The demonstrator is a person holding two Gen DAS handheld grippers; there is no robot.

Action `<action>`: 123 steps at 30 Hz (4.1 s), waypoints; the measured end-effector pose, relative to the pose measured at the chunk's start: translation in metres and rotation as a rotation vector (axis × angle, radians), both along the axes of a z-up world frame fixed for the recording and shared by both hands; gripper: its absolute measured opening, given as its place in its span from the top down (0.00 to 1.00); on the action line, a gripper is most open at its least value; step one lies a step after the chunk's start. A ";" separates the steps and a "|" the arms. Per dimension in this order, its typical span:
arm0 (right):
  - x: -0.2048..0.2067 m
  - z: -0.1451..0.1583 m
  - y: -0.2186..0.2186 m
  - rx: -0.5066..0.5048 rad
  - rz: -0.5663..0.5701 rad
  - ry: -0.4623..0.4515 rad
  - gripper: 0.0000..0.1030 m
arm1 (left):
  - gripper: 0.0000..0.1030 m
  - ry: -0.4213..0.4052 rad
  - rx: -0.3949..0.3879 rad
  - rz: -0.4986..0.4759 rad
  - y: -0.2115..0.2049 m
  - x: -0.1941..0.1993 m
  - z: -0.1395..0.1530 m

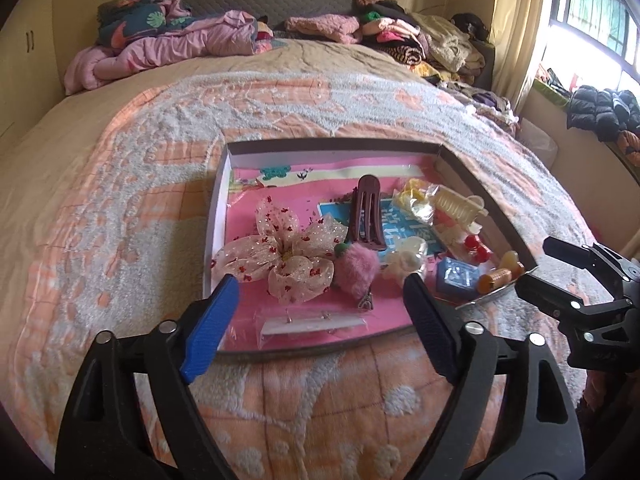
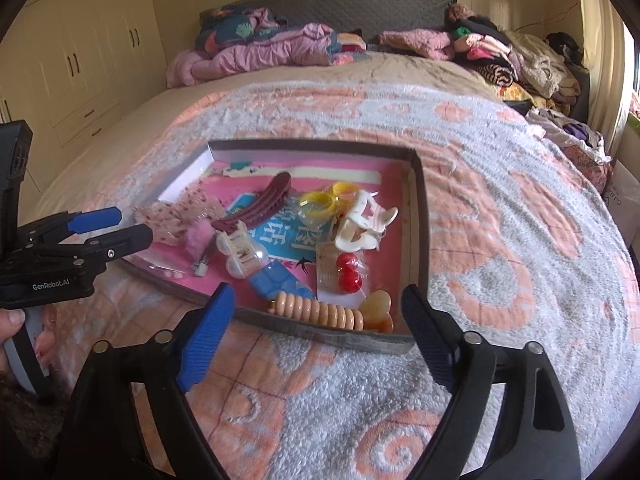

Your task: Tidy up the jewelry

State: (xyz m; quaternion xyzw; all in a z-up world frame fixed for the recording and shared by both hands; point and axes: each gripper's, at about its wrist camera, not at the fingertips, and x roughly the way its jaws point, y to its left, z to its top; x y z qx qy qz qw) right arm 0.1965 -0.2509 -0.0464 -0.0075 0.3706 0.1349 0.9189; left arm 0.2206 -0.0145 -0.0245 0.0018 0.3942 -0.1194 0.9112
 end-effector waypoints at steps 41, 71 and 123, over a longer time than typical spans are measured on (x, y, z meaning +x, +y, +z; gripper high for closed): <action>-0.135 -0.006 -0.002 0.026 -0.082 -0.159 0.06 | 0.11 -0.076 -0.044 0.085 0.013 -0.136 -0.008; -0.142 -0.006 0.000 0.019 -0.094 -0.183 0.06 | 0.11 -0.093 -0.030 0.110 0.016 -0.144 -0.003; -0.146 -0.004 0.002 0.016 -0.090 -0.196 0.06 | 0.11 -0.146 -0.026 0.110 0.015 -0.147 0.012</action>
